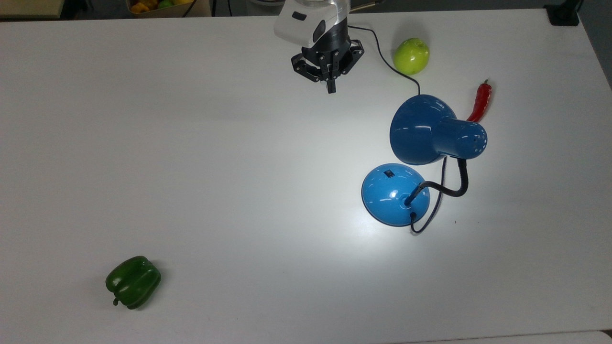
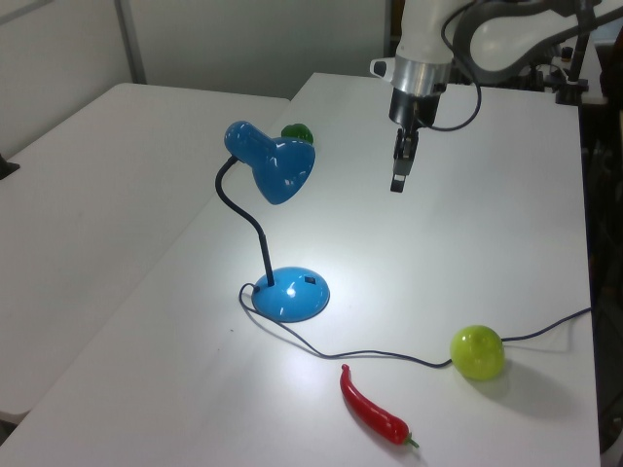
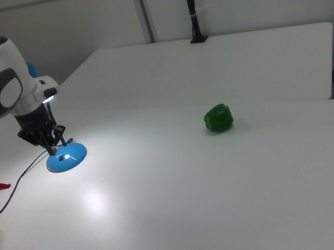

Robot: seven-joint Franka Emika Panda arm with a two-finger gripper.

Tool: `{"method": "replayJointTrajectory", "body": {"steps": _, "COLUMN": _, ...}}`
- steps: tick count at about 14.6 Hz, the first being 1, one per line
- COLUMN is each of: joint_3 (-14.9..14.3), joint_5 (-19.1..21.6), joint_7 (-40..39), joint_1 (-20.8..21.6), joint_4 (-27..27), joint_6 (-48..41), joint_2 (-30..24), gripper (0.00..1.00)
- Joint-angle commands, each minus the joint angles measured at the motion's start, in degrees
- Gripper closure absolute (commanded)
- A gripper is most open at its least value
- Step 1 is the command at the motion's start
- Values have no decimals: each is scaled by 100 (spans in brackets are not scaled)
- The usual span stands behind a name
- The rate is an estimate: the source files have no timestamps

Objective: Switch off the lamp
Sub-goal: 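Move the gripper toward the blue lamp's round base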

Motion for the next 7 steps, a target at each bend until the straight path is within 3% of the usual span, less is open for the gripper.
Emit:
{"method": "replayJointTrajectory", "body": {"steps": 1, "joint_3": 130, "joint_5": 63, "joint_7": 90, "joint_1": 56, "joint_4": -464, "joint_6": 995, "joint_2": 83, "gripper": 100}}
{"method": "replayJointTrajectory", "body": {"steps": 7, "joint_3": 165, "joint_5": 63, "joint_7": 90, "joint_1": 267, "joint_4": -911, "joint_6": 2585, "joint_2": 435, "gripper": 100}}
